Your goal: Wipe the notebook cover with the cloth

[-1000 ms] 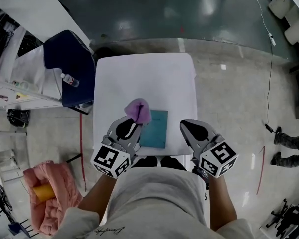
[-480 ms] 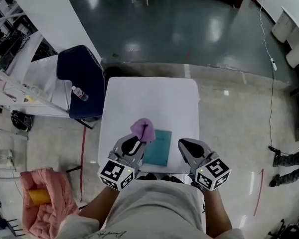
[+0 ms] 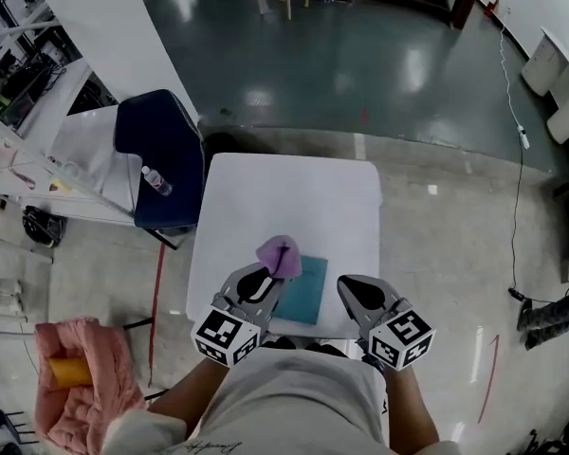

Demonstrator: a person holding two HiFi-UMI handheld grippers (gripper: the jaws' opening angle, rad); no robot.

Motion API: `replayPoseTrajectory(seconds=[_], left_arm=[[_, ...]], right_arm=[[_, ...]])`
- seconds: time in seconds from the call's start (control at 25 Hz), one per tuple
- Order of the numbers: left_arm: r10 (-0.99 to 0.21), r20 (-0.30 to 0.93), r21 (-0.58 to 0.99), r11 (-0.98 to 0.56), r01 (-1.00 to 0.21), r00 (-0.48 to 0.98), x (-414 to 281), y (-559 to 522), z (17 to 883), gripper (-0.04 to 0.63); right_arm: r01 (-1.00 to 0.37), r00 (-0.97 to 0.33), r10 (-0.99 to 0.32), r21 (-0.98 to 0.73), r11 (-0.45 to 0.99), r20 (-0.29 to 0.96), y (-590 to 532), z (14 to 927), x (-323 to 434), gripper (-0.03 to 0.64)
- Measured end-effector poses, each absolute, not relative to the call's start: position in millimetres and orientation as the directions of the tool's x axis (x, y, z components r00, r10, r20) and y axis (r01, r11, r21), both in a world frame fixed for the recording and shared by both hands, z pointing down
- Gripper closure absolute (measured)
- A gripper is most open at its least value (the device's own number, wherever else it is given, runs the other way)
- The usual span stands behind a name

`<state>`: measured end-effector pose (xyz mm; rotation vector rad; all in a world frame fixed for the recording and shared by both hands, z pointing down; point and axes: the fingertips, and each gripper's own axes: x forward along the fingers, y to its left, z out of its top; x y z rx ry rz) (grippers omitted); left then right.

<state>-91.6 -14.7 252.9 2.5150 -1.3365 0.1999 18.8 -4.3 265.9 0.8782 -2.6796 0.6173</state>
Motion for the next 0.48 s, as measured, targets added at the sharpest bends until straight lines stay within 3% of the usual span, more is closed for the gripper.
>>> replayPoseTrajectory(seconds=[0.48], left_arm=[[-0.780,0.260,0.192,-0.536,-0.822,0.569,-88.2,-14.1,252.2,0.534]], right_arm=[[-0.607,-0.787,-0.499,-0.314,0.730,0.362,-5.8,265.1,17.4,0.603]])
